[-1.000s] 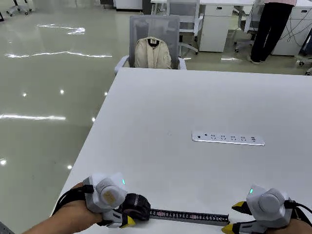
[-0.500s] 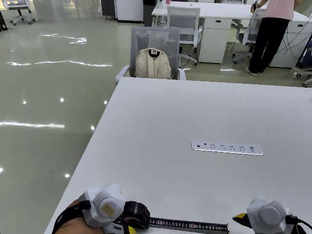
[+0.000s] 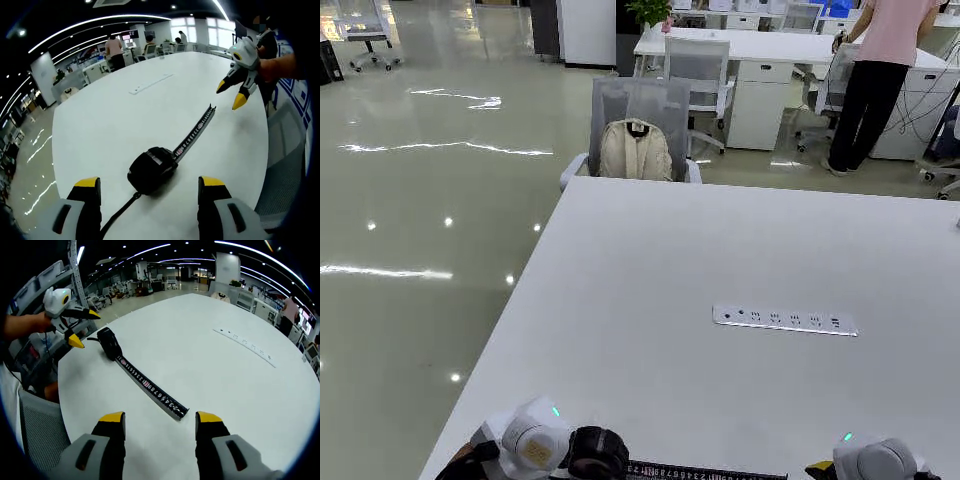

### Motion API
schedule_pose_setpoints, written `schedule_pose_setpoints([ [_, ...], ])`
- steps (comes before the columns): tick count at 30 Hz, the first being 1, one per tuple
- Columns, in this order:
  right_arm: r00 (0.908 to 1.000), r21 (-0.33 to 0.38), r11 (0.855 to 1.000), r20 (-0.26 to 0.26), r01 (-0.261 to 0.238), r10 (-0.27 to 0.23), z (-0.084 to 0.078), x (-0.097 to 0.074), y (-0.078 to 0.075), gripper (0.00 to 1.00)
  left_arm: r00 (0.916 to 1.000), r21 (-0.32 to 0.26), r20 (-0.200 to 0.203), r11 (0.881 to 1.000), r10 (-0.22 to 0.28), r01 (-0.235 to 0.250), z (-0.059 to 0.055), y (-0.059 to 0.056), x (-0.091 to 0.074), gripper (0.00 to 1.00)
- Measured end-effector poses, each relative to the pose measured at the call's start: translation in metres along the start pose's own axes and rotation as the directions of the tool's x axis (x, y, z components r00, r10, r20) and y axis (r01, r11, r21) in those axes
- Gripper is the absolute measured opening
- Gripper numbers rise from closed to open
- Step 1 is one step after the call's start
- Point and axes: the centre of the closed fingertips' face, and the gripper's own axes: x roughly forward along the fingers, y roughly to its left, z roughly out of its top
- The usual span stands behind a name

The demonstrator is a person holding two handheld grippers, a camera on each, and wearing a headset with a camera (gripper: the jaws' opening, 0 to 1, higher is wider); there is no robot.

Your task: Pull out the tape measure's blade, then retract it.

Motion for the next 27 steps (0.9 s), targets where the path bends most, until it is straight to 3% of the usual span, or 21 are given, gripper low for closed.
schedule_pose_setpoints([
  [10,0.9991,0.044,0.999,0.027,0.03,-0.031,0.003,-0.013,0.007,0.58,0.9981,-0.065,0.033,0.997,0.051,-0.049,0.008,-0.001,-0.012,0.81],
  [27,0.9957,0.1,0.992,0.048,0.075,-0.08,-0.002,-0.029,0.025,0.6,0.9914,-0.172,0.057,0.979,0.118,-0.106,0.006,-0.005,-0.034,0.86],
])
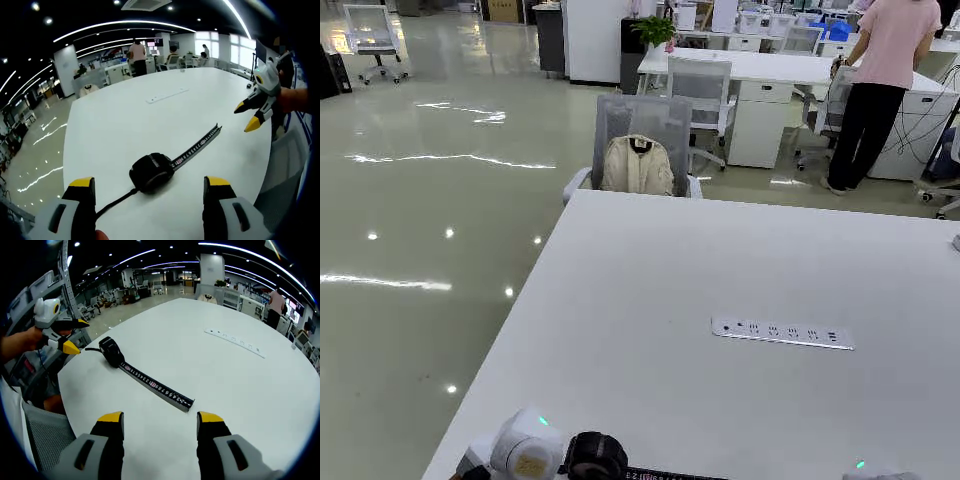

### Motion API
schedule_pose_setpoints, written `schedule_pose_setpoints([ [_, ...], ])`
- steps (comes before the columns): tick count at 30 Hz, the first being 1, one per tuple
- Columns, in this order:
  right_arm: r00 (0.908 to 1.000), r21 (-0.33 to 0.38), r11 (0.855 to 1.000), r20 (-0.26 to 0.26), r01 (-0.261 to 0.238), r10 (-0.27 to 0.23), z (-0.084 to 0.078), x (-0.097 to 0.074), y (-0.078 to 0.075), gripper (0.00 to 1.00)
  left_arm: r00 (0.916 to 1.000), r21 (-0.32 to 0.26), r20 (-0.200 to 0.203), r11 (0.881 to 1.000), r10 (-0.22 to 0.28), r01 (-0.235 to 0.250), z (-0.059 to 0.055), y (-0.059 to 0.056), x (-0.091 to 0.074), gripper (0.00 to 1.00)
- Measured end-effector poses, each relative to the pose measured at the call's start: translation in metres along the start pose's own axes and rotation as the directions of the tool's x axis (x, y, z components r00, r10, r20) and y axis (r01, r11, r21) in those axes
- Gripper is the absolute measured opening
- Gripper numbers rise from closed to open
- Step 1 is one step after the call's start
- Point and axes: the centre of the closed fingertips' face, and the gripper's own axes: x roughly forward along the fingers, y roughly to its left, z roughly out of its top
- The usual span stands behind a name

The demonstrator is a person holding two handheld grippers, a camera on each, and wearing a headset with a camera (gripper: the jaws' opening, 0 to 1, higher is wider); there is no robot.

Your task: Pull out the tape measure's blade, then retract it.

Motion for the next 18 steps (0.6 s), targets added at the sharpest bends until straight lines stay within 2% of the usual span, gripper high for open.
schedule_pose_setpoints([
  [6,0.9999,0.02,1.0,0.008,0.011,-0.011,-0.002,-0.007,0.008,0.63,0.9998,-0.037,0.004,0.999,0.022,-0.022,-0.001,-0.002,-0.009,0.89],
  [10,0.9995,0.026,0.999,0.021,0.023,-0.024,0.0,-0.013,0.011,0.63,0.9995,-0.037,-0.011,0.999,0.029,-0.029,-0.004,-0.005,-0.014,0.89],
  [18,0.9982,0.052,0.998,0.047,0.035,-0.038,0.001,-0.026,0.019,0.65,0.9994,-0.047,0.011,0.998,0.032,-0.032,0.0,-0.013,-0.027,0.91],
])
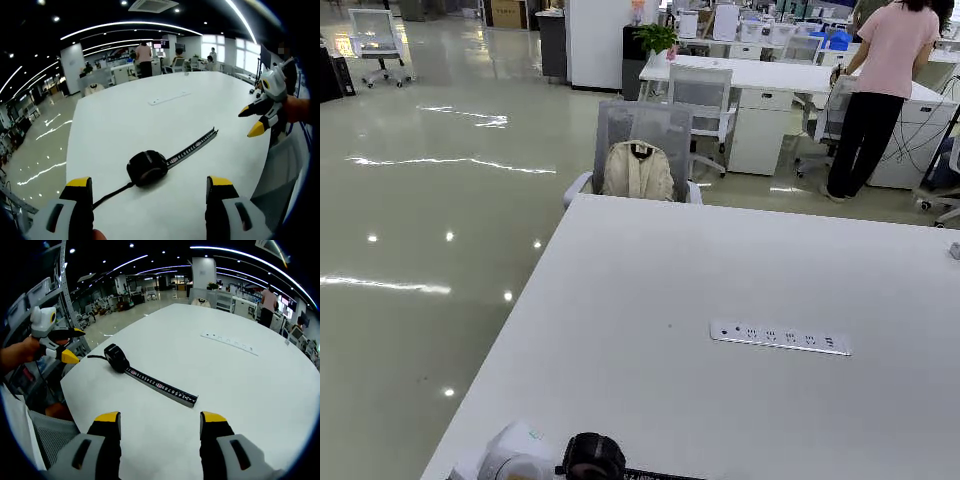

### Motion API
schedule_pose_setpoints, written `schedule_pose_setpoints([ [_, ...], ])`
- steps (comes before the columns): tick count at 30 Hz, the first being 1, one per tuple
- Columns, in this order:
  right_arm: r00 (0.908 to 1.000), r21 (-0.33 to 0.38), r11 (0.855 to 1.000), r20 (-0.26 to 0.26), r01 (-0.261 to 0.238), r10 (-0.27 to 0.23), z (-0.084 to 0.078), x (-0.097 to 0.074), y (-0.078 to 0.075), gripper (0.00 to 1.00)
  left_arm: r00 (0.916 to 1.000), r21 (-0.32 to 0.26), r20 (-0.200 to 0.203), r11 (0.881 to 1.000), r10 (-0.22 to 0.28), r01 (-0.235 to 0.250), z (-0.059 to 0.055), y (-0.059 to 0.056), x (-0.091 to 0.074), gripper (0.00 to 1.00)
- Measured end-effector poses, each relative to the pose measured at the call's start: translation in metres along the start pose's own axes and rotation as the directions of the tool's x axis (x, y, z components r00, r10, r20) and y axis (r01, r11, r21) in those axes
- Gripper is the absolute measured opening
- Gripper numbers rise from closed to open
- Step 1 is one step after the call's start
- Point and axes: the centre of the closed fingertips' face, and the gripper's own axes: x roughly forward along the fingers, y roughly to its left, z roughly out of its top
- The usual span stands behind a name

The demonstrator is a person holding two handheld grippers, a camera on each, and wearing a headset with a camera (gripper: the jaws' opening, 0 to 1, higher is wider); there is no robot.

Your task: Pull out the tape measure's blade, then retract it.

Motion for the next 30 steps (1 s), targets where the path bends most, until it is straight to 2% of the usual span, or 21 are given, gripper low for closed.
schedule_pose_setpoints([
  [11,1.0,0.017,1.0,0.009,0.002,-0.002,0.005,-0.011,0.009,0.7,0.9993,-0.04,0.025,0.999,0.028,-0.027,0.008,0.0,-0.013,0.94],
  [20,0.9998,0.02,1.0,0.019,0.003,-0.003,0.011,-0.018,0.018,0.72,0.9994,-0.046,0.016,0.999,0.03,-0.029,0.001,-0.006,-0.024,0.97],
  [30,0.9999,0.016,1.0,0.016,0.002,-0.002,0.006,-0.028,0.03,0.74,0.9994,-0.058,0.014,0.998,0.033,-0.032,-0.001,-0.011,-0.037,0.97],
])
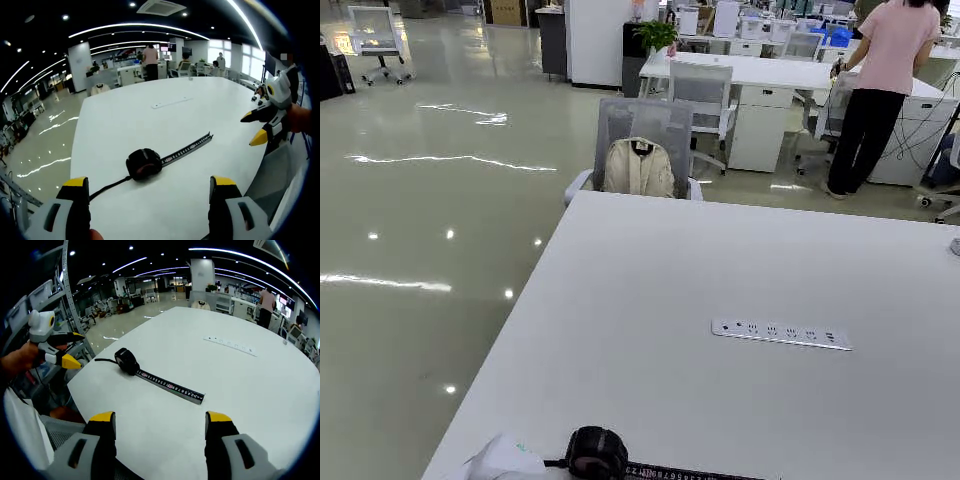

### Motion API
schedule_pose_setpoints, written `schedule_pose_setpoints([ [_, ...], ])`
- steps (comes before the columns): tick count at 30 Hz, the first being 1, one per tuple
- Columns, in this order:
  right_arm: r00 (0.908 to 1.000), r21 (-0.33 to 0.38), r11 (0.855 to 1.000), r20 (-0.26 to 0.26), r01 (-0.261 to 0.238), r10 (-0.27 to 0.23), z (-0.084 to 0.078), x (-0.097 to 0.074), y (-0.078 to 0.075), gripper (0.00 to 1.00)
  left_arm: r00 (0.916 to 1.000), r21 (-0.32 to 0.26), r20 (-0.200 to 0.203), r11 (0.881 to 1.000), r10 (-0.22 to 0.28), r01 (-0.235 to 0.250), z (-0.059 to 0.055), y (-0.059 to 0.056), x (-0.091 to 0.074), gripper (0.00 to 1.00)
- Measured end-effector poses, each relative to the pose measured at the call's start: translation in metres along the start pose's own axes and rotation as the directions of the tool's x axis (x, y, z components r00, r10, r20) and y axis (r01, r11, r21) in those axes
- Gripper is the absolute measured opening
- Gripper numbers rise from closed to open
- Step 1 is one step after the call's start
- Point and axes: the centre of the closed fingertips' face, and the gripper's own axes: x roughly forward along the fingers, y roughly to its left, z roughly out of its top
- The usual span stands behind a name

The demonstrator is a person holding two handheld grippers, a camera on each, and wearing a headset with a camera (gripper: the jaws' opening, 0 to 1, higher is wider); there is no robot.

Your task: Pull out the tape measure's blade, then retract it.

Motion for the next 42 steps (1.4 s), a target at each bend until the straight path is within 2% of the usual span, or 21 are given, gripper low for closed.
schedule_pose_setpoints([
  [14,0.9999,-0.017,1.0,-0.002,0.012,-0.012,0.0,-0.022,0.011,0.78,0.9996,-0.029,-0.019,0.999,0.019,-0.02,-0.009,-0.005,-0.016,0.98],
  [22,0.9999,-0.021,1.0,-0.006,0.01,-0.011,0.0,-0.032,0.018,0.8,0.9995,-0.045,-0.021,0.999,0.025,-0.026,-0.008,-0.007,-0.022,0.97],
  [32,0.9998,0.008,1.0,-0.006,0.019,-0.019,-0.002,-0.036,0.019,0.83,0.9991,-0.062,-0.026,0.997,0.035,-0.036,-0.009,-0.005,-0.031,0.97],
  [42,0.9998,0.022,1.0,-0.01,0.017,-0.017,-0.006,-0.045,0.03,0.86,0.9989,-0.074,-0.036,0.997,0.028,-0.031,-0.013,-0.007,-0.037,0.96],
])
